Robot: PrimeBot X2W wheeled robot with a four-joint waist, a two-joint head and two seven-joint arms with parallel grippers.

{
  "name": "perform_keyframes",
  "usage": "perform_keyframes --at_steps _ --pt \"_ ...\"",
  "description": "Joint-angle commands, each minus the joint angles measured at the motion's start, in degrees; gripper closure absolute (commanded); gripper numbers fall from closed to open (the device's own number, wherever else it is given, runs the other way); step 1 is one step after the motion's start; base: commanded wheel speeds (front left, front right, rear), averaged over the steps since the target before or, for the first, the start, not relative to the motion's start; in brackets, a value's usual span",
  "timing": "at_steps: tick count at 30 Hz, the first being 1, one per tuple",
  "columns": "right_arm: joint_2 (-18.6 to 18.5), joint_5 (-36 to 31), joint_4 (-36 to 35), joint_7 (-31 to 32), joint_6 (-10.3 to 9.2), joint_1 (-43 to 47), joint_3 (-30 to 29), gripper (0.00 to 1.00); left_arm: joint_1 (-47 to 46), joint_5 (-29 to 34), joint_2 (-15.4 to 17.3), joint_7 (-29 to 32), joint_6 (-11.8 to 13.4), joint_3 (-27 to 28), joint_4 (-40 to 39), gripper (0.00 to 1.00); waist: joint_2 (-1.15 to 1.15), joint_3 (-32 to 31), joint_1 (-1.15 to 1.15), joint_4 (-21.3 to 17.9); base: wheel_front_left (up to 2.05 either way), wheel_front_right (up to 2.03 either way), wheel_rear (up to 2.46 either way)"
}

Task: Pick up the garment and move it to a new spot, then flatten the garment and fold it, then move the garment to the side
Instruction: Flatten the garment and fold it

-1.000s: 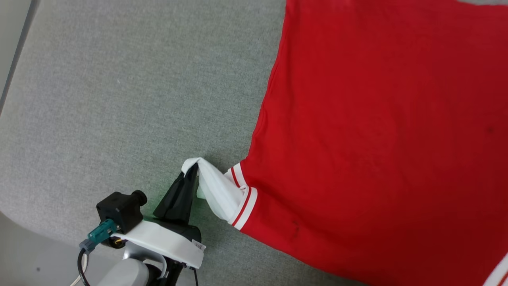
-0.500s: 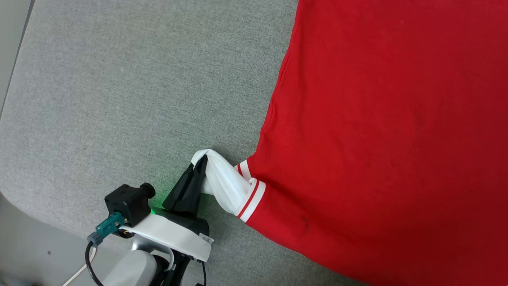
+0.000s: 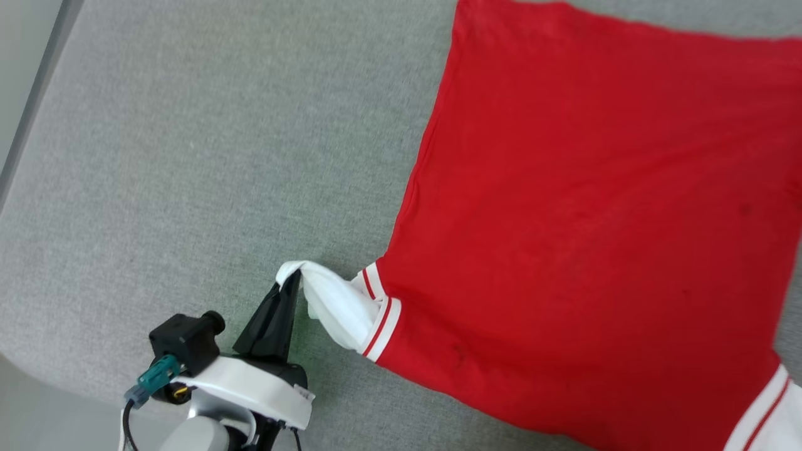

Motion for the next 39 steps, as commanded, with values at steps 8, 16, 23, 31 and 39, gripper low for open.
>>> perform_keyframes --at_steps 8,16,23,31,39 --pt "-4.53 8.25 -6.48 -6.42 -0.09 13.50 0.74 1.00 5.16 -1.16 2.74 0.77 2.35 1.85 -1.00 1.00 0.00 -9.94 0.00 -6.13 0.00 0.00 0.00" --pt "-8.47 13.49 -13.79 -10.23 -0.09 33.45 -2.79 1.00 9.74 -2.37 4.33 1.20 3.95 3.13 -1.40 1.00 0.00 -15.81 0.00 -10.26 0.00 0.00 0.00" --pt "-8.05 16.65 -17.47 -10.31 -0.09 51.46 -7.23 1.00 12.64 -3.24 5.37 1.31 4.93 4.14 -2.03 1.00 0.00 -18.58 0.00 -12.63 0.00 0.00 0.00" --pt "-4.32 16.85 -16.95 -8.16 -0.09 65.16 -8.91 1.00 13.20 -3.60 5.82 1.49 5.13 4.13 -1.94 1.00 0.00 -18.69 0.00 -12.96 0.00 0.00 0.00" --pt "-0.03 15.29 -19.24 -10.72 -0.06 66.90 -10.21 0.00 13.38 -3.68 6.19 1.53 5.22 4.19 -1.86 1.00 0.00 -19.08 0.00 -13.28 0.00 0.00 0.00"
